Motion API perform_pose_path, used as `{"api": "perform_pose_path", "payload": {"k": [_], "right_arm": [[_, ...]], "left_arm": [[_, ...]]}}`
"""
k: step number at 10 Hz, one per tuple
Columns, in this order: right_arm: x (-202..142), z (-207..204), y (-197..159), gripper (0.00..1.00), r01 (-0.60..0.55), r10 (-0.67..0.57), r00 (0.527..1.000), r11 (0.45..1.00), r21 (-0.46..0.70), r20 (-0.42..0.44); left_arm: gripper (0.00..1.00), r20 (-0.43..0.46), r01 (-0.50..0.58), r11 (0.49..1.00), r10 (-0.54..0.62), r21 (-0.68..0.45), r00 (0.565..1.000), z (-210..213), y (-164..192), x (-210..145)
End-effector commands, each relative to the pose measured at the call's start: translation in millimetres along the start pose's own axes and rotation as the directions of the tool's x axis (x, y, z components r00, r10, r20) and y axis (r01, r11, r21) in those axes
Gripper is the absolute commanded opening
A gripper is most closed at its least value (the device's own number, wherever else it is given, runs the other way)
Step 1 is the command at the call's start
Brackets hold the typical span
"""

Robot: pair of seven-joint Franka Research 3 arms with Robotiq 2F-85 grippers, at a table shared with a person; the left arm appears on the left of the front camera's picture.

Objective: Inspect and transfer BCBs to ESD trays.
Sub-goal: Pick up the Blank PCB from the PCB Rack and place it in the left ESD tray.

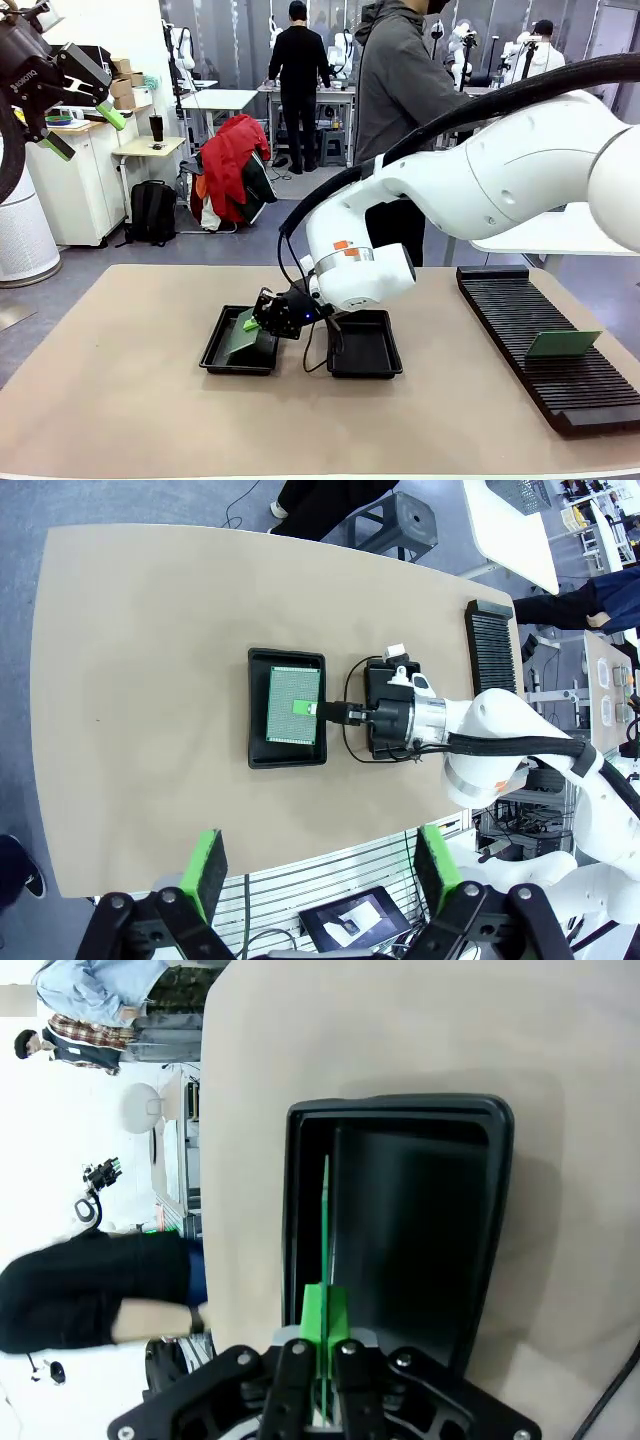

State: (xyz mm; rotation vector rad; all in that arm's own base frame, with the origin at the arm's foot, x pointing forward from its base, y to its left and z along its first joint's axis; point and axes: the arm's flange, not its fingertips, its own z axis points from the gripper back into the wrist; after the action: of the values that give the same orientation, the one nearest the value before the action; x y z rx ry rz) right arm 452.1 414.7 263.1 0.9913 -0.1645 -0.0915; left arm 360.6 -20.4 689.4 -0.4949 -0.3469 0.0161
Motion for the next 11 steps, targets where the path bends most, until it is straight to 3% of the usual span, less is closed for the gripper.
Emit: {"api": "perform_pose_path", "payload": {"k": [1,11], "right_arm": [[2,-12,3,0.02,0.009,-0.009,1.000,1.000,0.003,0.001],[1,-8,-3,0.02,0.010,-0.010,1.000,1.000,0.003,-0.006]], "left_arm": [[1.00,0.000,-0.002,1.000,0.002,-0.001,1.000,-1,1,0],[1.00,0.000,-0.002,1.000,0.002,-0.001,1.000,-1,1,0]]}}
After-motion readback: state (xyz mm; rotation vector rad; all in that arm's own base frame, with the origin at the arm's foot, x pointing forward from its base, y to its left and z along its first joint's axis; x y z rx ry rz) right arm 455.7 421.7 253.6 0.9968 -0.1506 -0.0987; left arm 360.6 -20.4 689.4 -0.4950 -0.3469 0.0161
